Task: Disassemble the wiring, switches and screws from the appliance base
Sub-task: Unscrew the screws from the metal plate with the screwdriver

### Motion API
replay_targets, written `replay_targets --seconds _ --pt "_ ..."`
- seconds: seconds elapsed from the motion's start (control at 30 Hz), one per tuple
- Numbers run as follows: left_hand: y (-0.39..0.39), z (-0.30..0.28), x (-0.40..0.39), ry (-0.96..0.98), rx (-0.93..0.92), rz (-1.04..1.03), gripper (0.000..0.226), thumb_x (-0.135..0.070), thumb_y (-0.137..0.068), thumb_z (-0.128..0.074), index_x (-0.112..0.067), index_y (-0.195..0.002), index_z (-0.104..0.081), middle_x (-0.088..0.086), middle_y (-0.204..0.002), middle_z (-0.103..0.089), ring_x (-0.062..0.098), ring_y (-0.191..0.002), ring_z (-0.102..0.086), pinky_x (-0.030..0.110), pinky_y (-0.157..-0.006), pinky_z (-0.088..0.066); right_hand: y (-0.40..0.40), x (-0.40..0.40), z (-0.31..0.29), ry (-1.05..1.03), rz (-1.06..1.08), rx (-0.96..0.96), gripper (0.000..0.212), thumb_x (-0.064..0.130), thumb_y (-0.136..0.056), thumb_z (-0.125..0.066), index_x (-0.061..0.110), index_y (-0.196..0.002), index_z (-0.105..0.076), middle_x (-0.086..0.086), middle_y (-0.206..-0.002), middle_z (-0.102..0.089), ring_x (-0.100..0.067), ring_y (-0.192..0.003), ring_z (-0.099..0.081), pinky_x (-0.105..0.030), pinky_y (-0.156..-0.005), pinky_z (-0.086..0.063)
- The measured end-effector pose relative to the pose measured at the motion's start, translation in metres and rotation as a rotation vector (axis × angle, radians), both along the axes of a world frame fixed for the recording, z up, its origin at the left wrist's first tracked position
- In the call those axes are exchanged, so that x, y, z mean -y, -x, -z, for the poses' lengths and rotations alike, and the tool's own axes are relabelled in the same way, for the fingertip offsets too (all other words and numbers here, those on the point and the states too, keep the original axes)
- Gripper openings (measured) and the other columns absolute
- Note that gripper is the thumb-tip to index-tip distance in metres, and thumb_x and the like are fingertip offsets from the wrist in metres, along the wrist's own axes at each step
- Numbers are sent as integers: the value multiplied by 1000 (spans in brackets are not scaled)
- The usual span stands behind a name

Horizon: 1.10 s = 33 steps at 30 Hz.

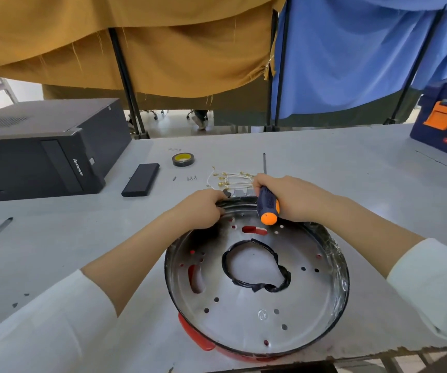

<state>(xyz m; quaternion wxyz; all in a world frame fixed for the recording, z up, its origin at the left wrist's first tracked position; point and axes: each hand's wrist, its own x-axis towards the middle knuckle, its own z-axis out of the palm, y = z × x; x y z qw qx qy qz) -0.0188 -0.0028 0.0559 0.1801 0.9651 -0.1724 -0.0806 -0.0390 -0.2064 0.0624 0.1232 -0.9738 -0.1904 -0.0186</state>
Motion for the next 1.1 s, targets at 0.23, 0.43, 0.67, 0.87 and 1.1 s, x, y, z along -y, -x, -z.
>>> replay_targets --seconds 0.23,0.43,0.67,0.87,1.1 --pt "3 6 -5 34 55 -104 24 -15 -96 -48 -15 -116 -61 10 -115 -60 26 -103 -54 26 -78 -37 -1 8 4 3 50 -26 27 9 -85 -56 25 -105 -47 -5 -91 -62 -24 -78 -53 -32 -64 -40" --pt "3 8 -8 -29 50 -71 17 -15 -95 -45 -18 -104 -58 8 -108 -61 23 -91 -50 27 -75 -37 0 3 3 8 27 -31 24 10 -86 -57 25 -101 -46 -1 -85 -57 -23 -77 -52 -30 -60 -37" --pt "-4 12 -6 -18 111 0 16 -28 -95 -52 -30 -80 -47 -5 -80 -52 20 -82 -50 29 -69 -36 5 1 9 -102 40 -78 29 11 -88 -55 27 -108 -41 -5 -95 -64 -23 -82 -58 -42 -76 -48" --pt "2 16 -5 -32 208 -59 17 -28 -93 -52 -28 -77 -46 1 -90 -63 25 -85 -55 31 -65 -38 -1 -3 -29 -375 9 162 35 17 -90 -58 34 -117 -44 5 -85 -71 -16 -78 -63 -37 -74 -50" --pt "4 17 -4 -50 216 -61 8 -30 -94 -50 -28 -86 -49 4 -100 -65 27 -91 -58 31 -66 -38 7 -24 -70 -141 13 778 50 60 -85 -52 37 -57 -18 11 -40 -25 -3 -38 -31 -18 -42 -15"
